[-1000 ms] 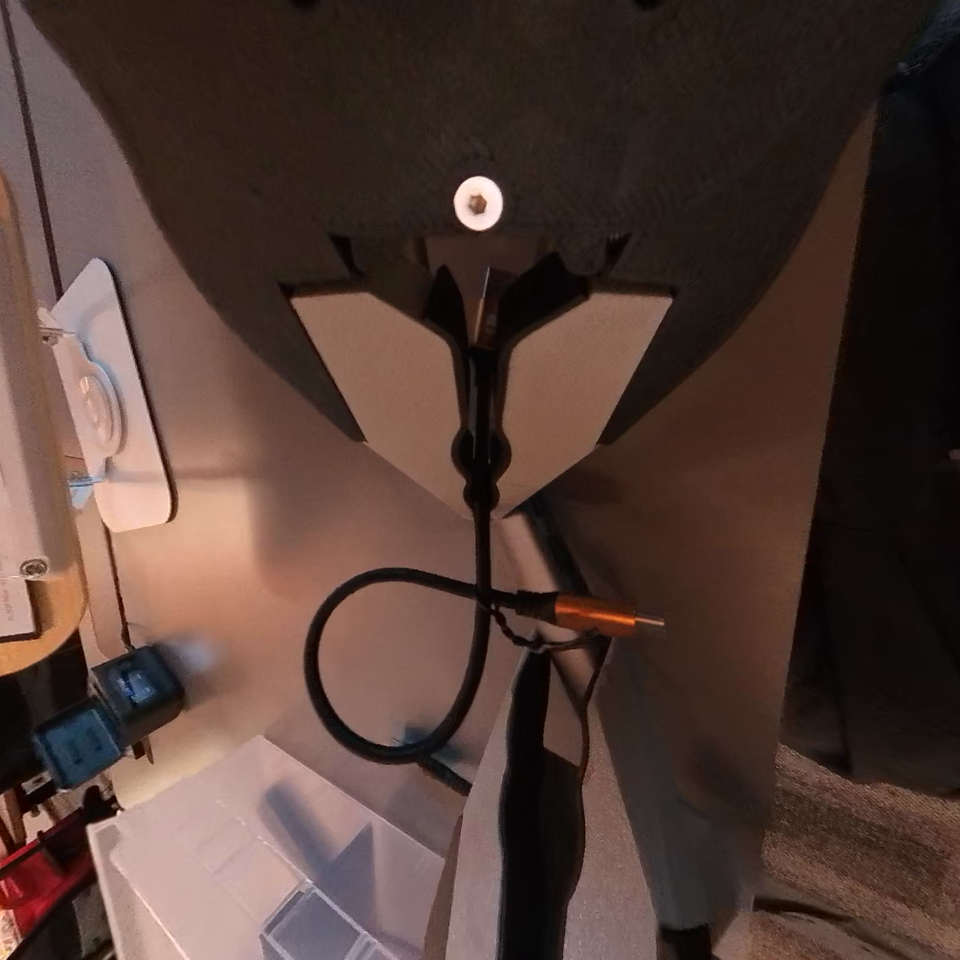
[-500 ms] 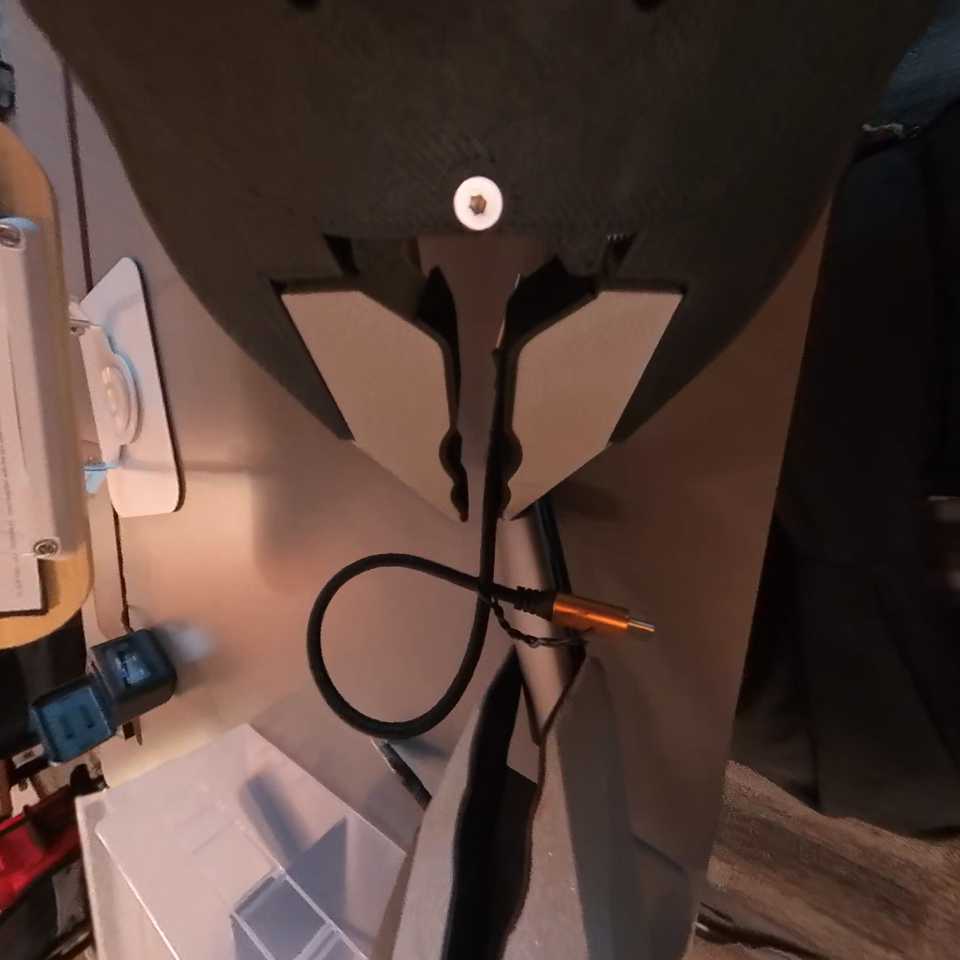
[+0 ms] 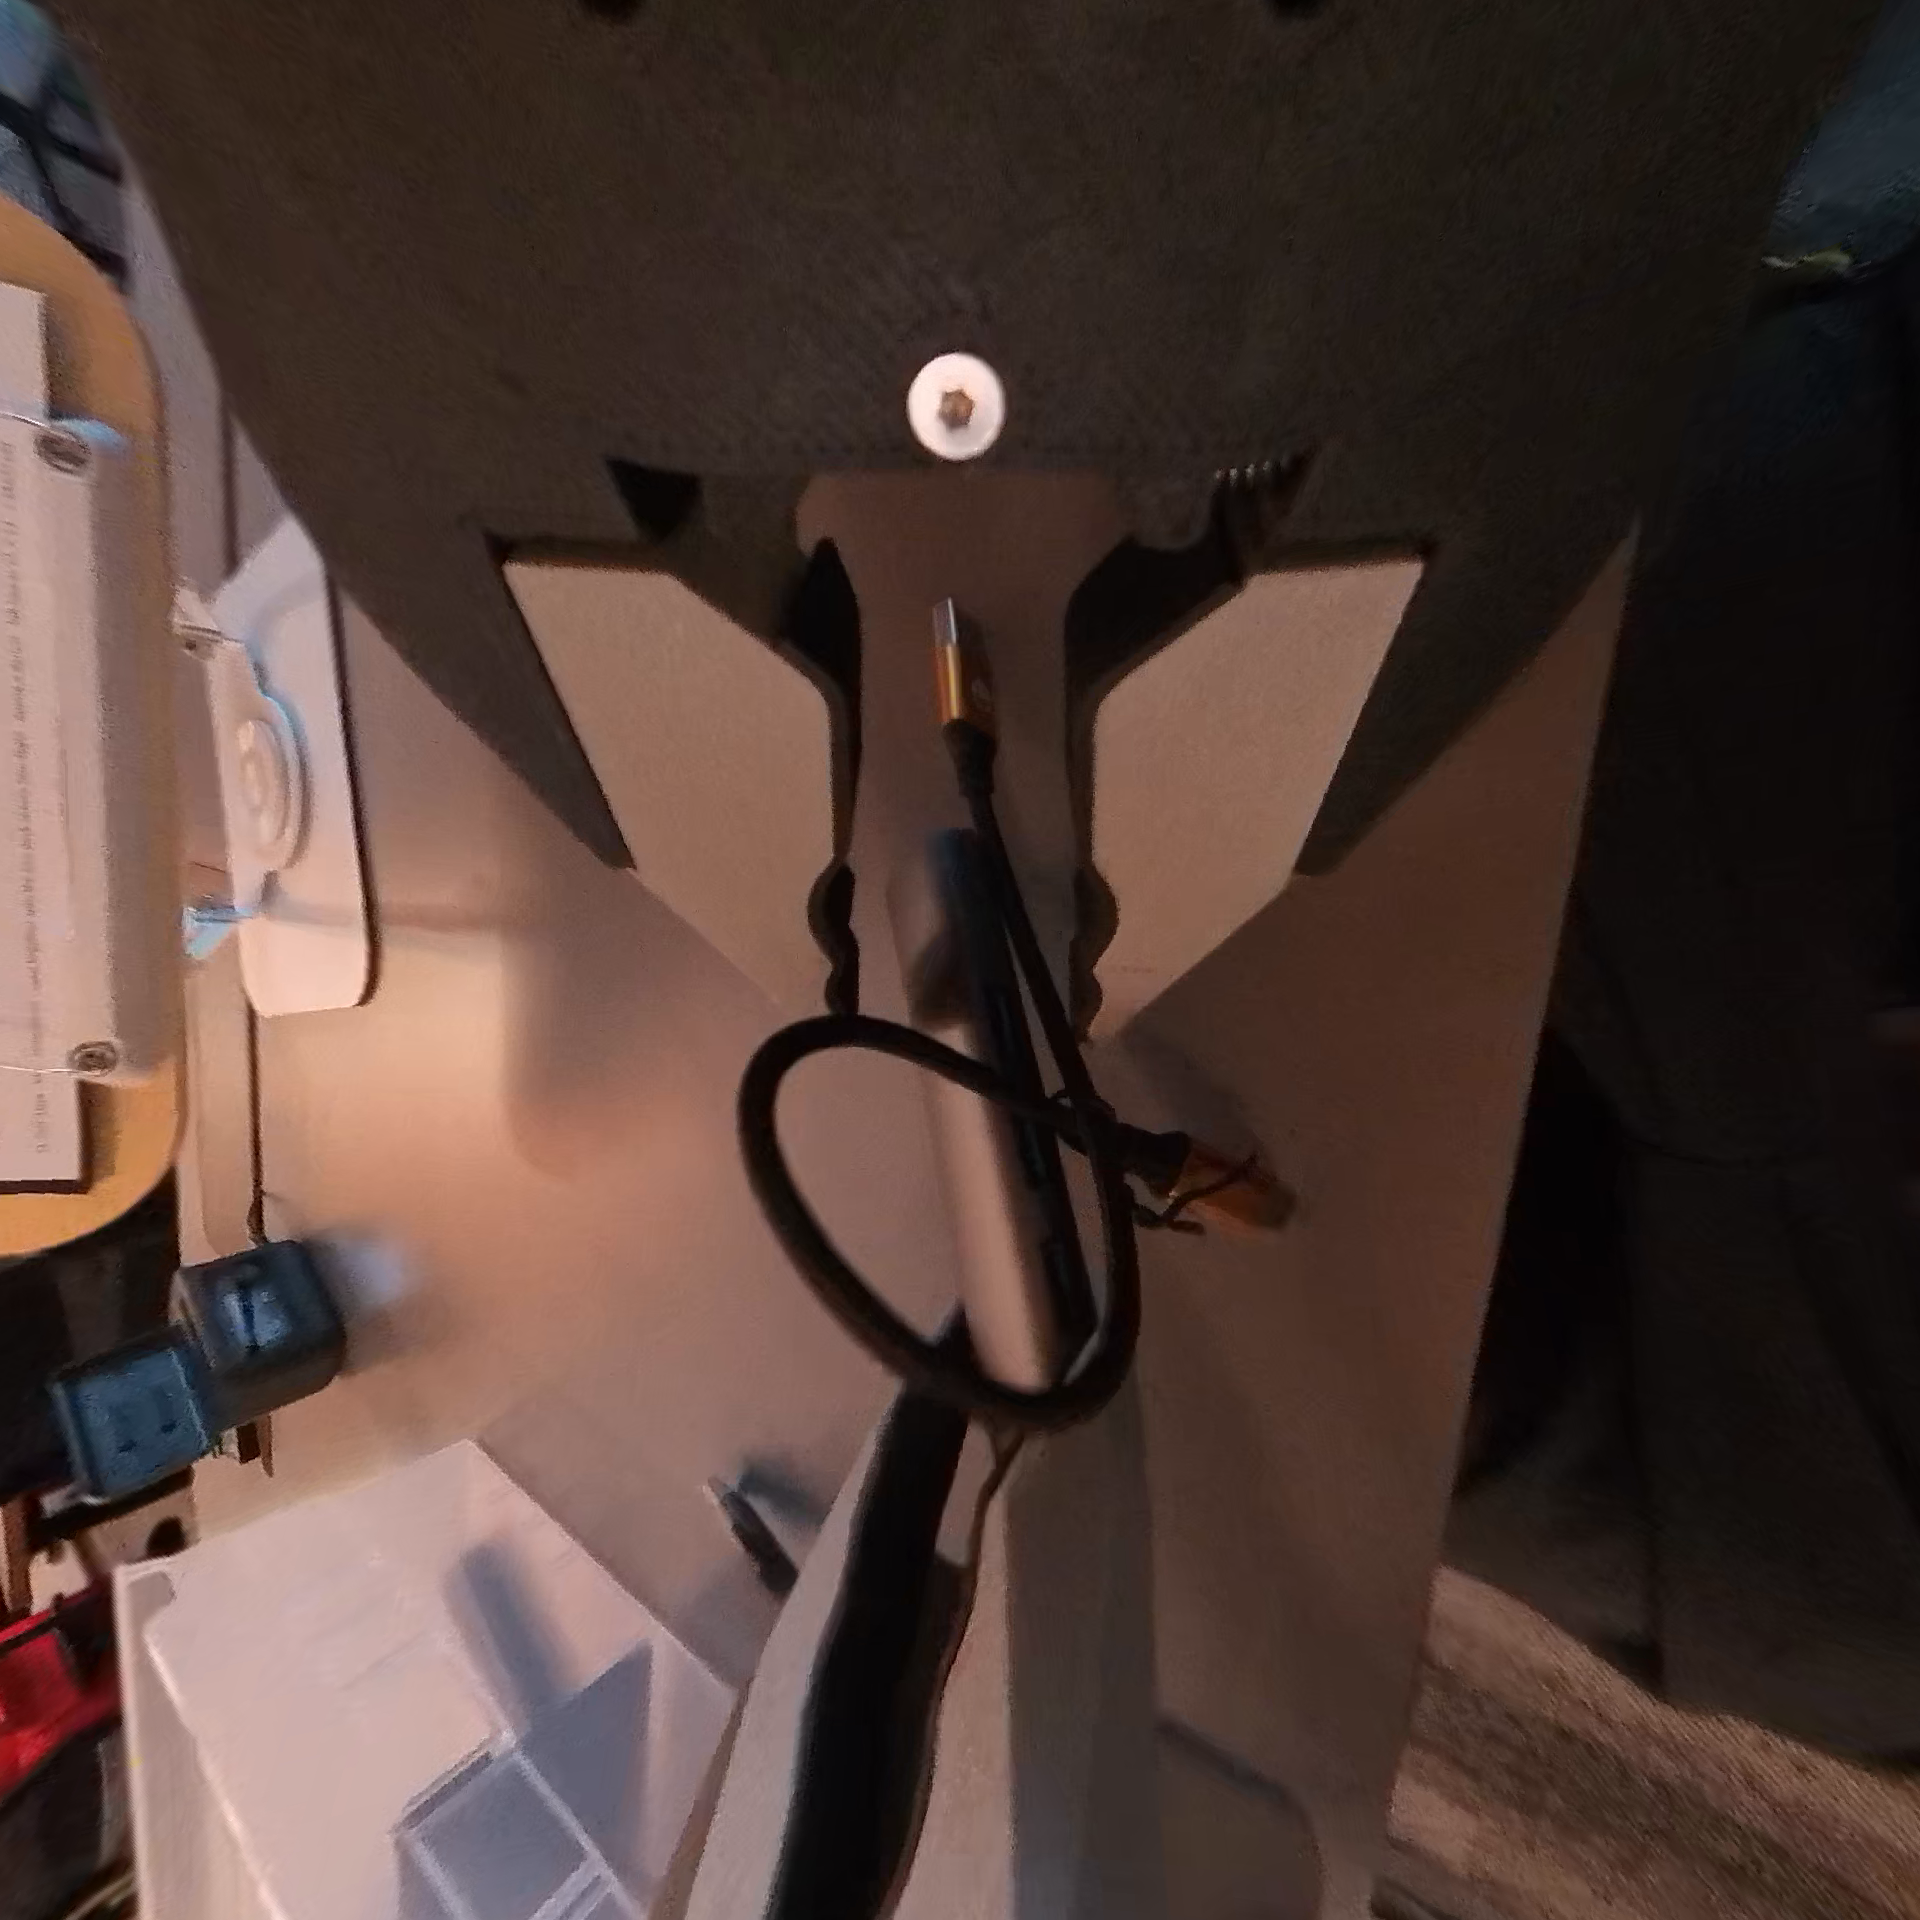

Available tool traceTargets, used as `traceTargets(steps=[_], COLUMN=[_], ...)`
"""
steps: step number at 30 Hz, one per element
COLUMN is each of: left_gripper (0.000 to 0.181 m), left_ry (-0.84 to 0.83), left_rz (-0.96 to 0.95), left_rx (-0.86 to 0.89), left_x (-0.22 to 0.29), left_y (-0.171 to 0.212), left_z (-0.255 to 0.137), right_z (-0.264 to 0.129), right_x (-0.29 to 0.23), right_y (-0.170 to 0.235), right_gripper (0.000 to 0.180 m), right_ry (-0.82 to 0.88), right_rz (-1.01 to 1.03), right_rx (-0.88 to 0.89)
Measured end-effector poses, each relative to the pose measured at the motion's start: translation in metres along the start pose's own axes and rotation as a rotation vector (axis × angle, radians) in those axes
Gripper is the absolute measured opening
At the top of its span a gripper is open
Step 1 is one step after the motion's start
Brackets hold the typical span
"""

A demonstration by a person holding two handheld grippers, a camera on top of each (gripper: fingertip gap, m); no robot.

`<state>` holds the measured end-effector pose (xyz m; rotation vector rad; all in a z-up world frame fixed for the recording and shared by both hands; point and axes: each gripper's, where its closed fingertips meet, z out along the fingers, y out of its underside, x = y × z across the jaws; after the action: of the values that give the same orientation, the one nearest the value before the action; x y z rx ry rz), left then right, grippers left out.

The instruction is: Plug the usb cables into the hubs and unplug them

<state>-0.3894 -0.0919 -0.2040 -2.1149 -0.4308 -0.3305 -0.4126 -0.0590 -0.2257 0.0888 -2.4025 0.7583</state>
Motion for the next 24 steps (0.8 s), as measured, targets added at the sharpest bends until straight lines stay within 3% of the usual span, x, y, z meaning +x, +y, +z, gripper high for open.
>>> traceTargets(steps=[6, 9, 12, 19, 24], left_gripper=[0.029, 0.037, 0.051, 0.016, 0.013], left_ry=[0.039, 0.05, -0.05, -0.345, -0.366], left_rz=[0.018, 0.099, 0.264, 0.795, 0.767], left_rx=[0.028, 0.014, -0.021, 0.118, 0.056], left_x=[0.006, 0.015, 0.015, 0.019, 0.008], left_y=[-0.005, -0.005, -0.004, -0.026, -0.018], left_z=[-0.005, -0.007, -0.004, -0.01, -0.003], right_z=[0.0, -0.006, -0.009, -0.02, -0.024], right_x=[0.007, 0.01, 0.012, 0.004, 0.003], right_y=[-0.002, -0.006, -0.009, -0.014, -0.015], right_gripper=[0.022, 0.018, 0.017, 0.016, 0.015], right_ry=[0.097, 0.09, 0.052, -0.069, -0.092], right_rz=[-0.106, -0.072, 0.001, 0.078, 0.087], right_rx=[-0.018, 0.031, 0.098, 0.218, 0.238])
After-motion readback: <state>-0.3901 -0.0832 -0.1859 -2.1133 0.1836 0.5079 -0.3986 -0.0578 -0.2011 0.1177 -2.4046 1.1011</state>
